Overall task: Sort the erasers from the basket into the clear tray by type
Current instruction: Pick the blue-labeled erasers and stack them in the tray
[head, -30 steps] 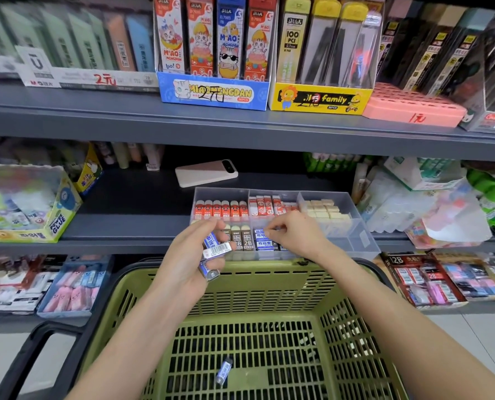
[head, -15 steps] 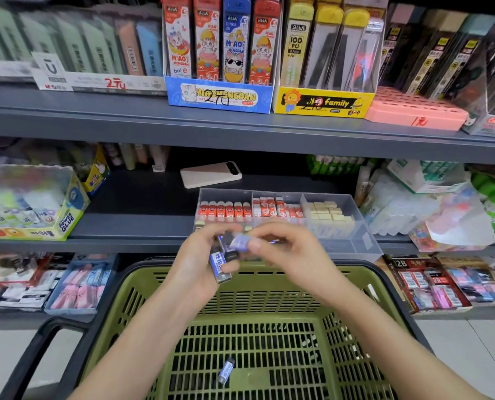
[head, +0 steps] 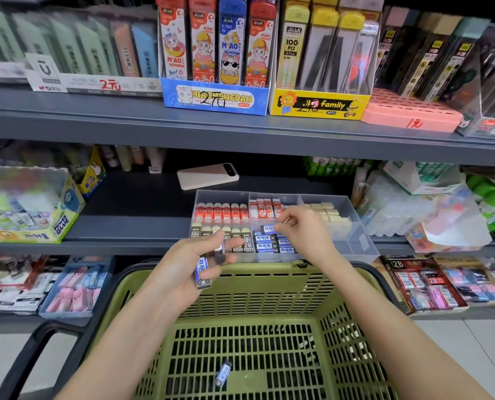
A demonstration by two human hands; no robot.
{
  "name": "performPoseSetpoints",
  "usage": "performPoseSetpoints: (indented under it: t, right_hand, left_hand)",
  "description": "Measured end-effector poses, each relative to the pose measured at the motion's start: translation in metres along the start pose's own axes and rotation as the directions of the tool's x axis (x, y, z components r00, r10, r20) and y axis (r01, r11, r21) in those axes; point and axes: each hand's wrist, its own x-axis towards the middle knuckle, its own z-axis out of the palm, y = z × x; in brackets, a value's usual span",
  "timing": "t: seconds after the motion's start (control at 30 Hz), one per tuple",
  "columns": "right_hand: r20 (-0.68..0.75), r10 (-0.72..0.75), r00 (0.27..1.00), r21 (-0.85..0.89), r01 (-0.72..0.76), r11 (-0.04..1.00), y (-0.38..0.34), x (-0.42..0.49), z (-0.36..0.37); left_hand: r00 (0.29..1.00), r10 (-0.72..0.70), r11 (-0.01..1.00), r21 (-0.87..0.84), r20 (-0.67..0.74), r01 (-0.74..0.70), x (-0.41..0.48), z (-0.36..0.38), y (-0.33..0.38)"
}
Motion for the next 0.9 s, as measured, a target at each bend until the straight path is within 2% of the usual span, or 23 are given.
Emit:
performPoseSetpoints:
  t: [0.23, 0.43, 0.67, 0.7, 0.73, 0.77, 0.83, 0.9]
  right_hand:
    - [-0.01, -0.046, 0.999, -0.012, 0.045, 0.999, -0.009, 0.003, 0.012]
    - [-0.038, -0.008, 0.999, -0.056, 0.006, 0.998, -0.009, 0.007, 0.018]
    - [-0.053, -0.05, 0.997, -0.209, 0.038, 0.977, -0.012, 0.005, 0.02]
    - [-0.067, -0.062, 0.996, -0.19, 0.048, 0.981, -0.016, 0.002, 0.017]
    - [-0.074, -0.07, 0.995, -0.088, 0.063, 0.994, -0.021, -0.003, 0.013]
    - [-0.06, -0.069, 0.996, 0.094, 0.075, 0.993, -0.028, -0.011, 0.007]
    - [0.043, -0.111, 0.993, 0.479, 0.077, 0.874, -0.044, -0.029, -0.005]
    - [0.121, -0.198, 0.973, 0.597, 0.088, 0.797, -0.054, -0.048, -0.012]
  left_hand:
    - [1.0, -0.008, 0.999, 0.039, -0.01, 0.008, -0.002, -0.002, 0.0]
    - [0.999, 0.033, 0.994, 0.104, 0.018, -0.034, -0.004, 0.0, -0.002]
    - [0.999, 0.037, 0.995, 0.088, 0.026, -0.04, -0.002, 0.003, -0.004]
    - [0.999, 0.034, 0.996, 0.081, 0.025, -0.036, -0.002, 0.004, -0.004]
    - [0.999, 0.031, 0.997, 0.075, 0.021, -0.032, -0.002, 0.005, -0.004]
    - [0.999, 0.03, 0.997, 0.071, 0.012, -0.031, -0.001, 0.006, -0.005]
    - [0.999, 0.039, 0.996, 0.081, -0.003, -0.039, 0.0, 0.008, -0.006]
    - [0.999, 0.039, 0.994, 0.103, 0.017, -0.041, 0.0, 0.011, -0.009]
